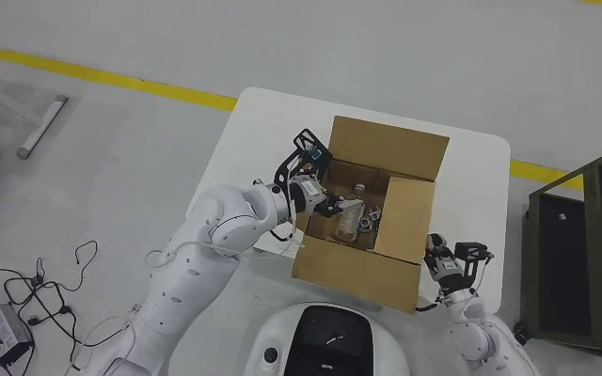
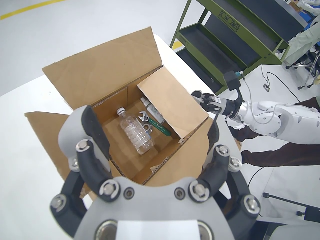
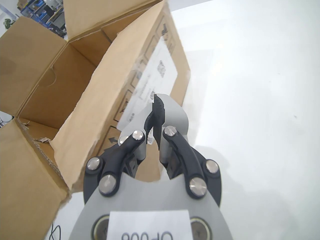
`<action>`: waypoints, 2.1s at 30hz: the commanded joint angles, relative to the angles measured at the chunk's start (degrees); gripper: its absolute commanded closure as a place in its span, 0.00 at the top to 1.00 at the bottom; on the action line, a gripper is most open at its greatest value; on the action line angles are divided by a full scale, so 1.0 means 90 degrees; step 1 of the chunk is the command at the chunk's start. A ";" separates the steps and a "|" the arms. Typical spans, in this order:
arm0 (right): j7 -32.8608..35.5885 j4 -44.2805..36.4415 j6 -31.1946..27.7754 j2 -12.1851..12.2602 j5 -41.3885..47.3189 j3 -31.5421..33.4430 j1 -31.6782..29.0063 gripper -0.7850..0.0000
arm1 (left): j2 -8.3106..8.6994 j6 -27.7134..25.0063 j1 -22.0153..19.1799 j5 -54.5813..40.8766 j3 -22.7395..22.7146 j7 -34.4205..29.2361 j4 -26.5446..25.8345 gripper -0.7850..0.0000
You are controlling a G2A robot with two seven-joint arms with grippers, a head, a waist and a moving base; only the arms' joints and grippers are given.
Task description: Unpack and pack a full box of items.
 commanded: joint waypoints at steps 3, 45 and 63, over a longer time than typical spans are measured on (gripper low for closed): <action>0.0022 0.0125 0.0117 -0.0069 -0.0088 -0.0266 0.0212 0.00 | 0.0000 0.0000 0.0000 0.0000 0.0000 0.0000 0.0000 1.00; -0.0654 -0.2974 0.0322 0.0129 -0.0308 0.2676 -0.2627 0.00 | -0.0386 -0.0283 -0.0983 -0.0203 0.1842 0.0727 0.2492 1.00; -0.0548 -0.2752 0.0089 0.0051 -0.0203 0.2646 -0.2489 0.00 | -0.0927 0.0722 -0.2012 -0.1053 0.2696 0.0627 0.4515 1.00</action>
